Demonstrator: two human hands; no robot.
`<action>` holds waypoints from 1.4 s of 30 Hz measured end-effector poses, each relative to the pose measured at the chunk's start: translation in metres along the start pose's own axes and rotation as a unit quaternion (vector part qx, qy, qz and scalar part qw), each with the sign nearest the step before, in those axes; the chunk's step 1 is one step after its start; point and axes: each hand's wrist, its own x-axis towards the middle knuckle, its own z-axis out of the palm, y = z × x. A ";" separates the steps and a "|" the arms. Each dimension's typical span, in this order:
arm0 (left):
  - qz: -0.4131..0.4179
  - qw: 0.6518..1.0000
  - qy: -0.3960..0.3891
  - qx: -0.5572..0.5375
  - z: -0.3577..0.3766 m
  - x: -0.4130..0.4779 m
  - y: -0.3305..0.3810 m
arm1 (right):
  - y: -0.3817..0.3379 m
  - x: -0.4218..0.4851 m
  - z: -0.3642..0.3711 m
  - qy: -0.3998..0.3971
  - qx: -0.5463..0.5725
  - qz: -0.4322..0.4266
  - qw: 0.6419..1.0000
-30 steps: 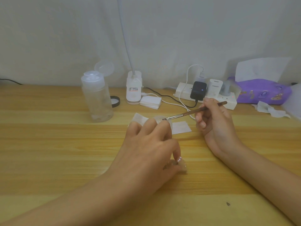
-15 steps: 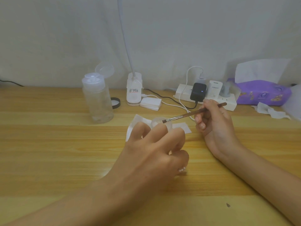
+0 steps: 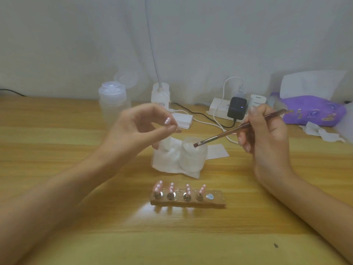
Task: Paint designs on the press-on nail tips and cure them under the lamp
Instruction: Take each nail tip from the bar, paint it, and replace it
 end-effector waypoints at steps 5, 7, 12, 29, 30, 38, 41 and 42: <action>-0.081 0.995 -0.008 -0.050 0.000 -0.003 -0.020 | -0.010 0.002 0.002 -0.042 -0.066 -0.041 0.996; -0.079 0.994 -0.019 -0.072 0.000 -0.004 -0.021 | -0.014 0.002 0.006 -0.069 -0.081 -0.058 0.993; -0.066 0.993 -0.039 -0.085 0.001 -0.007 -0.023 | -0.021 0.000 0.014 -0.132 -0.112 -0.071 0.982; -0.017 1.000 0.006 -0.002 0.008 -0.012 -0.029 | -0.010 -0.001 0.009 -0.070 -0.070 0.017 0.995; -0.018 1.000 0.003 0.004 0.008 -0.012 -0.030 | -0.009 -0.001 0.007 -0.052 -0.049 0.025 0.997; -0.004 0.999 -0.013 0.029 0.010 -0.012 -0.033 | 0.006 -0.004 0.005 0.012 0.044 0.120 0.992; -0.005 0.999 -0.016 0.028 0.009 -0.012 -0.034 | 0.007 -0.002 0.003 0.021 0.073 0.143 0.987; -0.004 0.999 -0.017 0.029 0.009 -0.012 -0.034 | 0.007 -0.001 0.002 0.026 0.083 0.152 0.984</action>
